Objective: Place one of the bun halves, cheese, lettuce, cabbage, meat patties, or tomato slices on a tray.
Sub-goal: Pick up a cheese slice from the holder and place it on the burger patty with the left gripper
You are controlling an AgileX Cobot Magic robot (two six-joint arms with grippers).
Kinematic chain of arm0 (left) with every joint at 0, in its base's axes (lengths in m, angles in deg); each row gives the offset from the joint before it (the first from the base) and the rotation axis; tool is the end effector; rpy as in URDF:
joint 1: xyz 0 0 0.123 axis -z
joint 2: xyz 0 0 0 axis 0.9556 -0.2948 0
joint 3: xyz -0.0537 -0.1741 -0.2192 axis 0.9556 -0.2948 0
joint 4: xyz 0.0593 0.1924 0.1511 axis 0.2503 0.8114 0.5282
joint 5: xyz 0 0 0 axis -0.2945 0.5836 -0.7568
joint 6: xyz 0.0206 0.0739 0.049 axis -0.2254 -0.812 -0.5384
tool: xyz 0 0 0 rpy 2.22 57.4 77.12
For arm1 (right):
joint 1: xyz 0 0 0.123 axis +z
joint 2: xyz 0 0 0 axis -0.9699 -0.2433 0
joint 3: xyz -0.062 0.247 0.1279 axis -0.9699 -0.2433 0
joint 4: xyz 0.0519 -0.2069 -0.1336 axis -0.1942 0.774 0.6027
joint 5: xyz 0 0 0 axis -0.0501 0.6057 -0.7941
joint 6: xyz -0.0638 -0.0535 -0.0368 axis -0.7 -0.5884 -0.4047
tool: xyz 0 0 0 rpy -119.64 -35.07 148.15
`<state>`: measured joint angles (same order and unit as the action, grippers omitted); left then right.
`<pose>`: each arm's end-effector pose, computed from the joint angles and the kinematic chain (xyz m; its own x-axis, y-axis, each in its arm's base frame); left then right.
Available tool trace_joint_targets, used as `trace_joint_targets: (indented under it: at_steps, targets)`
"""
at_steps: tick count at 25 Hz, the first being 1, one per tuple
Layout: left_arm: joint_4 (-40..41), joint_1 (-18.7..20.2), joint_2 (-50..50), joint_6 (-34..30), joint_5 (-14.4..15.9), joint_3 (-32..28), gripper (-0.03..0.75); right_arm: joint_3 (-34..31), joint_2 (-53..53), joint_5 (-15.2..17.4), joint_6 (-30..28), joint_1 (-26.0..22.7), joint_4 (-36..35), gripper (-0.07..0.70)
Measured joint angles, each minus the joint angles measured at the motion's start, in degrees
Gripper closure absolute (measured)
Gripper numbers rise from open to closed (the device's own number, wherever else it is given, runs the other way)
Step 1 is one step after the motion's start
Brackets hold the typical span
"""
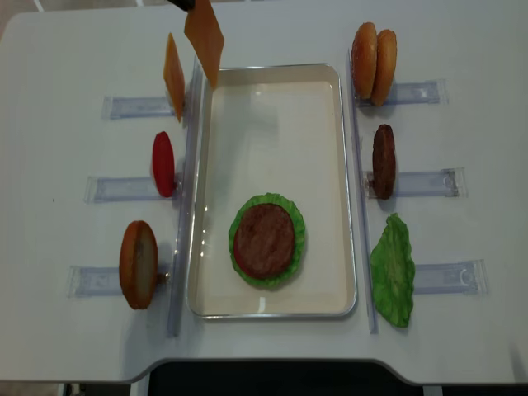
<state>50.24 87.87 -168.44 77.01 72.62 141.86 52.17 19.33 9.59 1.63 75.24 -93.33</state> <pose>0.4001 -0.1270 0.3384 -0.9366 -0.0260 -0.3493 0.0845 0.9510 -0.2974 -0.0106 0.0130 0.2733 -0.5005 -0.0593 -0.8637 -0.1440 0.9895 0.0155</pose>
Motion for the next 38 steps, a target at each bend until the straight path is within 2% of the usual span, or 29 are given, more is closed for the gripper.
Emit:
trace_joint_targets:
  at_steps: [23, 29, 38]
  targets:
    - [-11.4, 0.4, 5.6, -11.4, -0.1, -14.4, 0.705, 0.0, 0.0, 0.0, 0.0, 0.0, 0.0, 0.145]
    - [-11.7, 4.5, 6.2, -12.2, -0.1, -15.2, 0.705, 0.0, 0.0, 0.0, 0.0, 0.0, 0.0, 0.145]
    - [-11.8, 11.7, 6.2, -12.3, -2.2, -15.2, 0.705, 0.0, 0.0, 0.0, 0.0, 0.0, 0.0, 0.145]
